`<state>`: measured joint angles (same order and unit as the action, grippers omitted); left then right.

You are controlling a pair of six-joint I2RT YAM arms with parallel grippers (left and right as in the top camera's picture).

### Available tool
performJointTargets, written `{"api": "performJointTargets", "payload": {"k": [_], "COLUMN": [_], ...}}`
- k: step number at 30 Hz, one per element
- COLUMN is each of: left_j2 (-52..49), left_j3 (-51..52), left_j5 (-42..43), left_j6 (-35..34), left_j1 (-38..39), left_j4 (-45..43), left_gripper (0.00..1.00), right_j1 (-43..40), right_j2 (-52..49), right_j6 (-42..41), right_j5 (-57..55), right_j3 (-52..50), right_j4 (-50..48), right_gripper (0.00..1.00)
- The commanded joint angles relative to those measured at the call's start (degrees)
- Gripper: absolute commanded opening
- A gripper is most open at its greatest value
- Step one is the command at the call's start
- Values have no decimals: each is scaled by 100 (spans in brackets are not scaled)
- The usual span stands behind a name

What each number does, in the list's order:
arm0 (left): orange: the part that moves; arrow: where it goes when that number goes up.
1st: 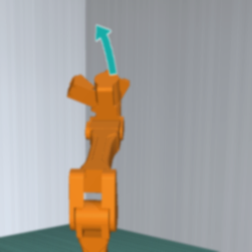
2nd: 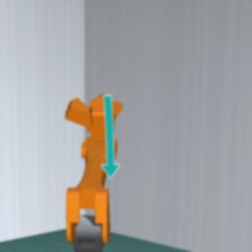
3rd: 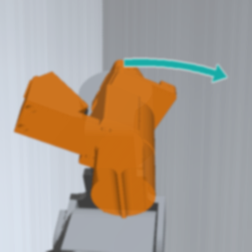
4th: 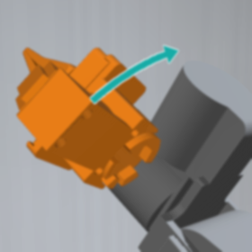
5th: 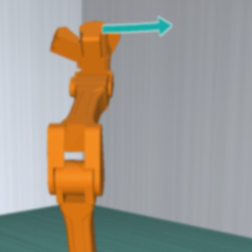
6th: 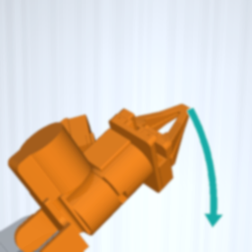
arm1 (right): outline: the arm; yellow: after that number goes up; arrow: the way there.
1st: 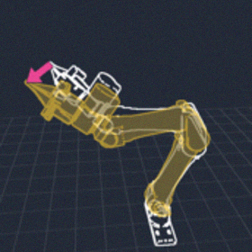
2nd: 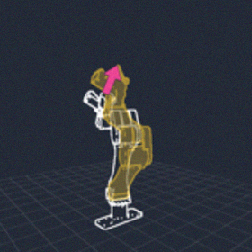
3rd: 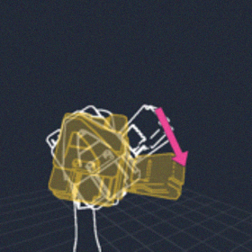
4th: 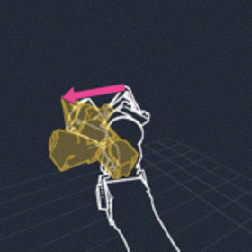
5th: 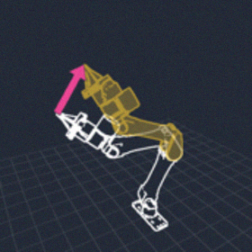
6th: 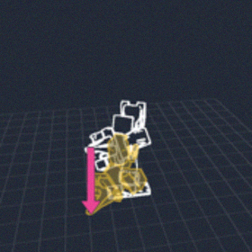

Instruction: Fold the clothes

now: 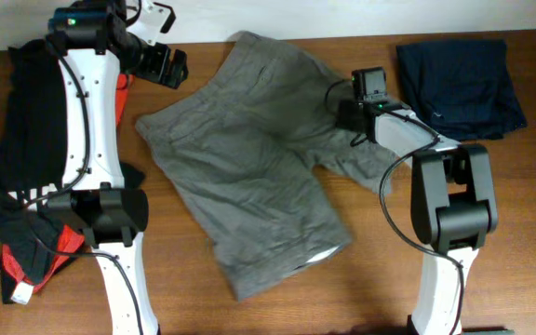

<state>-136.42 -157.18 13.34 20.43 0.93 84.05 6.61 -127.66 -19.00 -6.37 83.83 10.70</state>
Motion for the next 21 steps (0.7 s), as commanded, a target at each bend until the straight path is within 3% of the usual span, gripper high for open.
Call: {"api": "performJointTargets", "payload": {"k": [1, 4, 7, 10, 14, 21], "left_j2": [-52, -59, -133, -267, -592, -804], "left_j3": [17, 17, 17, 17, 20, 39], "left_j5": [85, 85, 83, 79, 81, -293], "left_j6": [94, 94, 136, 203, 236, 393], "left_j1": [111, 144, 149, 149, 149, 127], "left_j4": [-136, -205, -223, -214, -195, 205], "left_gripper": [99, 99, 99, 99, 99, 99], "right_j1": [-142, -177, -221, -302, -442, -446], "right_j2": [-1126, -1327, -1333, -1333, -1222, -863], "right_j6": [-125, -122, -120, -122, -76, 409], "right_j5": [157, 155, 24, 52, 675, 1228], "right_j3": [-490, -485, -468, -173, 1003, 4079], "right_j4": [-520, -1751, -2564, -2677, -970, 3875], "right_gripper": [62, 63, 70, 76, 98, 99]}}
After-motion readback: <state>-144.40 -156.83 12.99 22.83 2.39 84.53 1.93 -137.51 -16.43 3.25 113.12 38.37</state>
